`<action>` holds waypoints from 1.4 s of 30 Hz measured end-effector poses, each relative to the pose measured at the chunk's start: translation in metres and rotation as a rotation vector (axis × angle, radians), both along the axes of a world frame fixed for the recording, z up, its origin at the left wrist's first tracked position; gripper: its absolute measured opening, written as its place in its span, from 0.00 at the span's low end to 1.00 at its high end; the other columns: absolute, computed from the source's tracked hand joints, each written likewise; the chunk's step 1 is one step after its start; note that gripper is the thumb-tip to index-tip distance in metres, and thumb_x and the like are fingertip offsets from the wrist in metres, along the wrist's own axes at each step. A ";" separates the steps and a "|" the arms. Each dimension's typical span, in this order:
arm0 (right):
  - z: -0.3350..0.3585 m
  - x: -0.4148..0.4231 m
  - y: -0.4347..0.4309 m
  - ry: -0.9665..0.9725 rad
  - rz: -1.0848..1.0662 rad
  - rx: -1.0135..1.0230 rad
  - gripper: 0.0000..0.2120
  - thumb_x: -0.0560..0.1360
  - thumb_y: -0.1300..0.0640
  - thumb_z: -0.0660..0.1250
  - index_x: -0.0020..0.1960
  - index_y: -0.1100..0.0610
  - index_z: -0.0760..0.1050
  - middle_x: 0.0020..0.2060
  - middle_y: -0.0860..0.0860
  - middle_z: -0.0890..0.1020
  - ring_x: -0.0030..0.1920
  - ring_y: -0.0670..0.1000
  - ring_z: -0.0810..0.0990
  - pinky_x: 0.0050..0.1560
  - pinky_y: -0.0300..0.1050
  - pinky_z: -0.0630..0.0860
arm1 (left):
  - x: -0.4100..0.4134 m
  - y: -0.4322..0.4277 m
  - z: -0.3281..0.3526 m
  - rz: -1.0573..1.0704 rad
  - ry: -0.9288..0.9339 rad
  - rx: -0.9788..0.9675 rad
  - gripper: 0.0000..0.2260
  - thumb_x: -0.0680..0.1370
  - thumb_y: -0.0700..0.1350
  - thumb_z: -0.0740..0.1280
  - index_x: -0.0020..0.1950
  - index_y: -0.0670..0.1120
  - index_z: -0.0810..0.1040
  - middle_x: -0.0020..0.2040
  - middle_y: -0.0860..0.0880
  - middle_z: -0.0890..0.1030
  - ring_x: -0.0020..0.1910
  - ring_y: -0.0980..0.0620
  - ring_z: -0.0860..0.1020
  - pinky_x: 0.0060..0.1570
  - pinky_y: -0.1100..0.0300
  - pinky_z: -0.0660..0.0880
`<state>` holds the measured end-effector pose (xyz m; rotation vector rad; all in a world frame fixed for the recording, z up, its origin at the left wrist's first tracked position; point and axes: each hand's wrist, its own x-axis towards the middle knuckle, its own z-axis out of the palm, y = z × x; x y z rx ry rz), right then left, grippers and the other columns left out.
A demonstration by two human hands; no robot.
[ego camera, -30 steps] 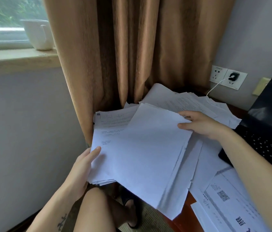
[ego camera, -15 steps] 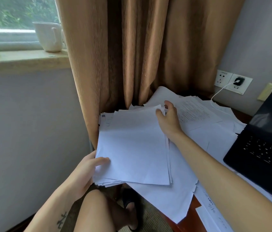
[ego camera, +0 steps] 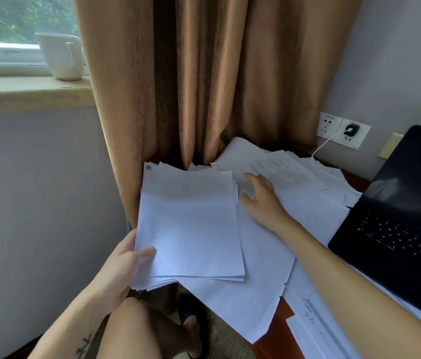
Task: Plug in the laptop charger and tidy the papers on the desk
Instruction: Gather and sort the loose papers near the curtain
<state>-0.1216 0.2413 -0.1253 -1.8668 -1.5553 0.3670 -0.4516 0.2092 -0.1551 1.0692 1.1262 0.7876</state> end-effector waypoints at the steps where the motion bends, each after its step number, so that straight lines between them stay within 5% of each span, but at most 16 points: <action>1: 0.003 0.008 -0.007 -0.135 0.036 -0.109 0.29 0.81 0.49 0.65 0.78 0.54 0.61 0.75 0.50 0.66 0.78 0.54 0.58 0.77 0.48 0.54 | 0.001 0.000 -0.001 0.022 -0.009 0.002 0.18 0.83 0.34 0.62 0.67 0.52 0.78 0.60 0.48 0.86 0.57 0.41 0.85 0.57 0.42 0.79; 3: 0.007 0.019 -0.016 -0.207 0.106 -0.304 0.36 0.77 0.38 0.67 0.79 0.50 0.59 0.74 0.45 0.64 0.76 0.50 0.58 0.77 0.51 0.55 | 0.002 -0.001 -0.003 0.048 -0.019 0.006 0.18 0.83 0.34 0.62 0.68 0.52 0.78 0.59 0.47 0.86 0.57 0.41 0.85 0.56 0.42 0.80; 6: 0.006 0.029 -0.017 -0.193 0.139 -0.283 0.37 0.74 0.33 0.68 0.76 0.50 0.64 0.69 0.43 0.68 0.70 0.47 0.65 0.70 0.46 0.65 | 0.001 -0.003 -0.005 0.066 -0.016 0.010 0.18 0.83 0.33 0.63 0.67 0.52 0.78 0.59 0.47 0.86 0.57 0.39 0.85 0.63 0.35 0.77; 10: -0.003 0.038 -0.018 -0.632 0.122 0.000 0.11 0.80 0.56 0.64 0.61 0.56 0.78 0.55 0.51 0.81 0.56 0.54 0.77 0.49 0.49 0.75 | 0.002 -0.004 -0.007 0.072 -0.028 -0.003 0.18 0.83 0.34 0.63 0.67 0.52 0.79 0.58 0.45 0.86 0.56 0.36 0.84 0.59 0.36 0.77; 12: -0.009 0.041 -0.022 -0.698 0.080 0.135 0.07 0.78 0.65 0.64 0.52 0.59 0.80 0.45 0.54 0.82 0.47 0.58 0.79 0.42 0.48 0.73 | 0.002 -0.005 -0.007 0.070 -0.027 -0.006 0.18 0.83 0.34 0.63 0.66 0.52 0.79 0.58 0.45 0.86 0.56 0.36 0.84 0.58 0.35 0.77; 18: 0.009 0.062 -0.057 -0.621 -0.259 0.347 0.08 0.81 0.61 0.64 0.56 0.59 0.80 0.45 0.53 0.83 0.51 0.58 0.76 0.53 0.54 0.69 | 0.004 -0.007 -0.006 0.087 -0.049 -0.028 0.16 0.83 0.34 0.63 0.65 0.52 0.79 0.57 0.46 0.87 0.55 0.37 0.84 0.53 0.39 0.79; 22: 0.020 0.064 -0.082 -0.103 -0.391 0.434 0.12 0.83 0.53 0.61 0.61 0.56 0.79 0.45 0.49 0.75 0.53 0.55 0.74 0.52 0.46 0.68 | 0.008 -0.009 -0.002 0.093 -0.073 -0.055 0.17 0.82 0.33 0.63 0.66 0.51 0.79 0.57 0.46 0.87 0.56 0.38 0.85 0.61 0.37 0.78; 24: 0.023 0.056 -0.089 0.090 -0.388 0.483 0.09 0.83 0.48 0.58 0.50 0.48 0.75 0.41 0.44 0.74 0.45 0.52 0.75 0.47 0.47 0.73 | 0.010 -0.011 0.000 0.097 -0.081 -0.061 0.18 0.82 0.33 0.63 0.66 0.51 0.79 0.57 0.46 0.87 0.56 0.39 0.85 0.62 0.39 0.78; 28: 0.026 0.031 -0.091 0.296 -0.300 0.520 0.10 0.83 0.57 0.61 0.52 0.63 0.75 0.45 0.58 0.82 0.45 0.59 0.82 0.46 0.45 0.76 | 0.012 -0.016 0.004 0.087 -0.094 -0.064 0.18 0.82 0.33 0.64 0.66 0.52 0.78 0.57 0.48 0.87 0.56 0.40 0.86 0.61 0.40 0.79; 31: 0.024 0.000 -0.091 0.220 -0.024 0.458 0.07 0.82 0.64 0.64 0.53 0.59 0.80 0.47 0.47 0.84 0.51 0.45 0.83 0.53 0.34 0.73 | 0.012 -0.016 0.005 0.075 -0.082 -0.057 0.19 0.82 0.34 0.64 0.67 0.52 0.78 0.57 0.48 0.87 0.56 0.41 0.85 0.63 0.39 0.78; 36: 0.009 -0.032 -0.087 -0.095 0.366 0.297 0.09 0.79 0.66 0.65 0.54 0.56 0.80 0.53 0.47 0.82 0.58 0.43 0.79 0.61 0.38 0.74 | 0.012 -0.016 0.010 0.113 -0.109 -0.075 0.13 0.84 0.40 0.62 0.64 0.51 0.81 0.57 0.46 0.87 0.55 0.40 0.85 0.60 0.43 0.78; 38: 0.004 -0.039 -0.088 -0.104 0.420 0.178 0.10 0.79 0.66 0.66 0.54 0.54 0.80 0.56 0.45 0.81 0.61 0.41 0.77 0.64 0.37 0.73 | 0.010 -0.014 0.008 0.146 -0.146 -0.116 0.13 0.85 0.48 0.62 0.65 0.50 0.82 0.60 0.46 0.86 0.58 0.41 0.84 0.66 0.42 0.75; 42: -0.001 -0.043 -0.094 -0.089 0.459 0.071 0.15 0.76 0.69 0.64 0.55 0.53 0.80 0.60 0.41 0.79 0.65 0.37 0.72 0.67 0.36 0.71 | 0.005 -0.009 0.012 0.117 -0.201 -0.178 0.29 0.82 0.68 0.56 0.66 0.48 0.82 0.60 0.43 0.86 0.60 0.38 0.84 0.68 0.39 0.73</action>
